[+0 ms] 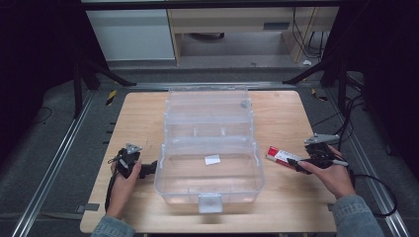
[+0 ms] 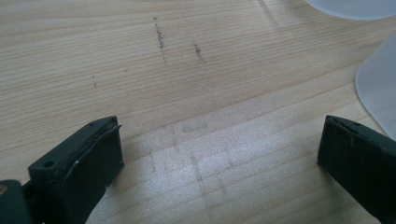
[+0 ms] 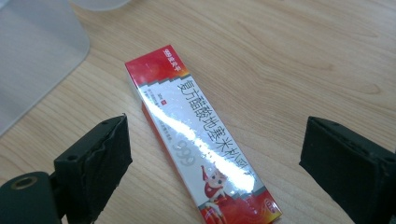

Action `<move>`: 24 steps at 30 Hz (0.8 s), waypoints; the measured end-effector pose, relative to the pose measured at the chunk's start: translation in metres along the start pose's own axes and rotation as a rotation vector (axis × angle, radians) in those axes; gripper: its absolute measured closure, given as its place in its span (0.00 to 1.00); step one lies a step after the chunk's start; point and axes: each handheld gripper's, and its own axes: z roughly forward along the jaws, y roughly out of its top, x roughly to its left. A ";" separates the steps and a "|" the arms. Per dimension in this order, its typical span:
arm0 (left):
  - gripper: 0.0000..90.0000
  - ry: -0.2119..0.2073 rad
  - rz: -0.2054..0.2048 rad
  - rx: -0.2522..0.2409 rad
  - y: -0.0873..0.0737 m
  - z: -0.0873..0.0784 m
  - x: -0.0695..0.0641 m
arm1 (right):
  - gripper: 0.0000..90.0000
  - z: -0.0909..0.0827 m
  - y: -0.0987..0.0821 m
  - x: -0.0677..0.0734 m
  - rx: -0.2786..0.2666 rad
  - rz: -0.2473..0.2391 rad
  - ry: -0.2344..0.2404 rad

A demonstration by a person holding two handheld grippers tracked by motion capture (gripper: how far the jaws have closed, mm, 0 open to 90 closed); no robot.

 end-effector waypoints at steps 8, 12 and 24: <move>0.00 -0.005 0.002 0.000 0.000 0.000 0.000 | 0.12 0.017 -0.005 -0.002 0.073 -0.019 0.033; 0.00 -0.007 0.005 0.000 0.000 0.000 0.000 | 0.14 0.021 -0.010 0.002 0.097 -0.031 0.042; 0.00 -0.010 0.009 0.000 0.000 0.000 -0.001 | 0.29 0.008 -0.026 0.016 0.099 -0.049 0.039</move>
